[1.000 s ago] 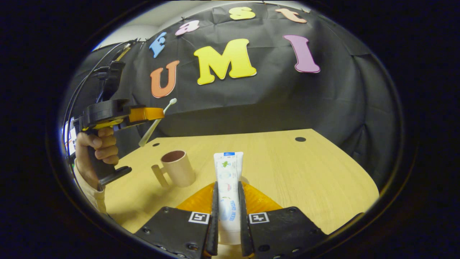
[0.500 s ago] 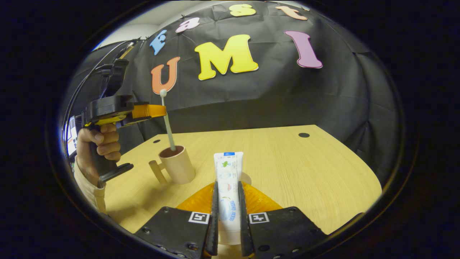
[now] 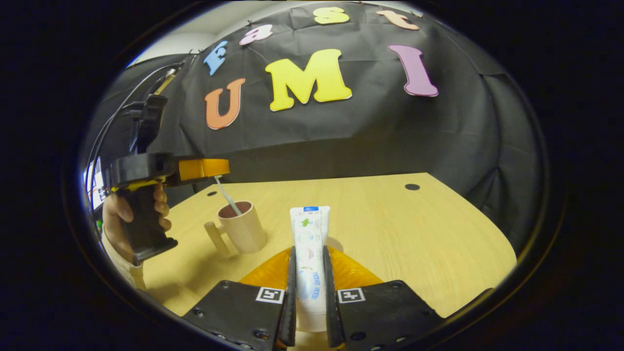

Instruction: Put the toothbrush and toothpaste on the desktop into the cup, then pick up the cup and place it on the coaster on the desktop.

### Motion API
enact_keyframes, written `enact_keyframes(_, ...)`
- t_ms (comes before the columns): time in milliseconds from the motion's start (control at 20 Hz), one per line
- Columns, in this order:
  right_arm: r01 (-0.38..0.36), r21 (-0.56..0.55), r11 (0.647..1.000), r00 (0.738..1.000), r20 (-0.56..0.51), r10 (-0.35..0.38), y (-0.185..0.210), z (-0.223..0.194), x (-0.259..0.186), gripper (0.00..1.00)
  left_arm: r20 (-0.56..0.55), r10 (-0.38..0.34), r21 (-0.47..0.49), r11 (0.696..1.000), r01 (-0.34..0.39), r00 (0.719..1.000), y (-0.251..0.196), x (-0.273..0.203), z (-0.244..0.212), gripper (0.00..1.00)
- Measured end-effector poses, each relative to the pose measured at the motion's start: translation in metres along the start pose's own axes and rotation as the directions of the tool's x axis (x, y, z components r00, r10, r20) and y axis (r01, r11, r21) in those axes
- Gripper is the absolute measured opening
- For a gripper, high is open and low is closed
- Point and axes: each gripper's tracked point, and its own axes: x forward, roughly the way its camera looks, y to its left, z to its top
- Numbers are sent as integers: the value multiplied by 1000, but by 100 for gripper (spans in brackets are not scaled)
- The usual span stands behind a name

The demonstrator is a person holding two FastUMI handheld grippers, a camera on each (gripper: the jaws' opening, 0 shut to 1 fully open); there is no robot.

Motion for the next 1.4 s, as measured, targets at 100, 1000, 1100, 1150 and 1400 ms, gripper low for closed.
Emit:
enact_keyframes(100,-7,-4,1000,1000,13,7,9,5,3,25,25,54,104,993,-57,998,12,-9,-3,100)
enact_keyframes(1000,-102,-52,993,971,213,110,106,125,35,25,-29,52,-14,999,-53,998,47,-69,-61,100)
enact_keyframes(1100,-131,-41,991,965,222,137,127,133,47,25,-27,66,-19,998,-67,997,59,-73,-64,100)
enact_keyframes(1150,-146,-37,989,966,211,151,137,132,54,25,-28,73,-26,997,-74,997,63,-74,-65,100)
enact_keyframes(1400,-172,-45,984,968,180,177,165,124,85,28,-51,86,-44,995,-88,995,78,-75,-77,100)
